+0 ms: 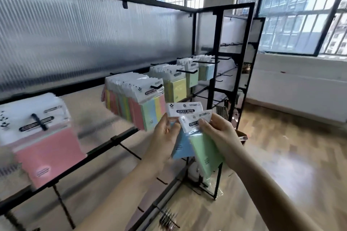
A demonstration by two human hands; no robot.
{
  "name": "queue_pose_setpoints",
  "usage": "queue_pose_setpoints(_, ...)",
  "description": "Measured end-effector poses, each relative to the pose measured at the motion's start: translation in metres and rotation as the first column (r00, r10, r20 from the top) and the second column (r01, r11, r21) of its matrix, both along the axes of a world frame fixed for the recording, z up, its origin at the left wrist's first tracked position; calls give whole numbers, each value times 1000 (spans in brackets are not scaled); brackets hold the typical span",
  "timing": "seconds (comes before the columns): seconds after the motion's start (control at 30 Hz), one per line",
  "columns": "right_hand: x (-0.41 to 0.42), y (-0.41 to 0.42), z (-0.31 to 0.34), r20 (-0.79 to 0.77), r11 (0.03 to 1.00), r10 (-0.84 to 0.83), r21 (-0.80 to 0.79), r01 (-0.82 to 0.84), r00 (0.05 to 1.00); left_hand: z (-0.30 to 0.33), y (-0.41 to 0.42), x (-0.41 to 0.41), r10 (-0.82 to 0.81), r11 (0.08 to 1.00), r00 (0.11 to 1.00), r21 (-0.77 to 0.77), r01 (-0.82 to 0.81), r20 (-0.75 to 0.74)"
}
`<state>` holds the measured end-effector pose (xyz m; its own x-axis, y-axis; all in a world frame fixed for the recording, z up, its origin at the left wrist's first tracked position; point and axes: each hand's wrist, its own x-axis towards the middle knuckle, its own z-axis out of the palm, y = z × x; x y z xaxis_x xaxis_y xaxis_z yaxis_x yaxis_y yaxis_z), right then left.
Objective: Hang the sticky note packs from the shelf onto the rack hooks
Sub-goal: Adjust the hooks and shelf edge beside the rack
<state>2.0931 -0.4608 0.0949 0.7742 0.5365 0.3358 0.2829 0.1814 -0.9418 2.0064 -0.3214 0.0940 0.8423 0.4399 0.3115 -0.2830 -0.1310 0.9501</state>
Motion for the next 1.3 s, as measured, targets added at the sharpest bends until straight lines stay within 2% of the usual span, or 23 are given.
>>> queue_pose_setpoints(0.17,74,-21,0,-13,1000,5,3,-5,1000,5,-20,75,68,997,998,39,-69,17)
queue_pose_setpoints(0.33,161,-49,8,8,991,-130,31,130,991,9,-42,148,206,978,978,23,-207,21)
queue_pose_setpoints(0.5,241,-65,17,111,987,-160,26,158,981,9,-55,200,265,958,964,-124,-260,27)
queue_pose_setpoints(0.6,274,-62,19,156,989,-149,22,147,976,5,-58,216,408,906,905,-171,-386,118)
queue_pose_setpoints(0.73,300,-43,26,157,993,-117,44,112,981,6,-56,230,490,869,851,-186,-459,188)
queue_pose_setpoints(1.03,329,22,64,187,985,-79,167,48,979,27,-34,271,492,862,834,-1,-508,249)
queue_pose_setpoints(1.3,355,58,55,117,990,52,122,-66,992,19,-12,306,511,852,821,-23,-523,256)
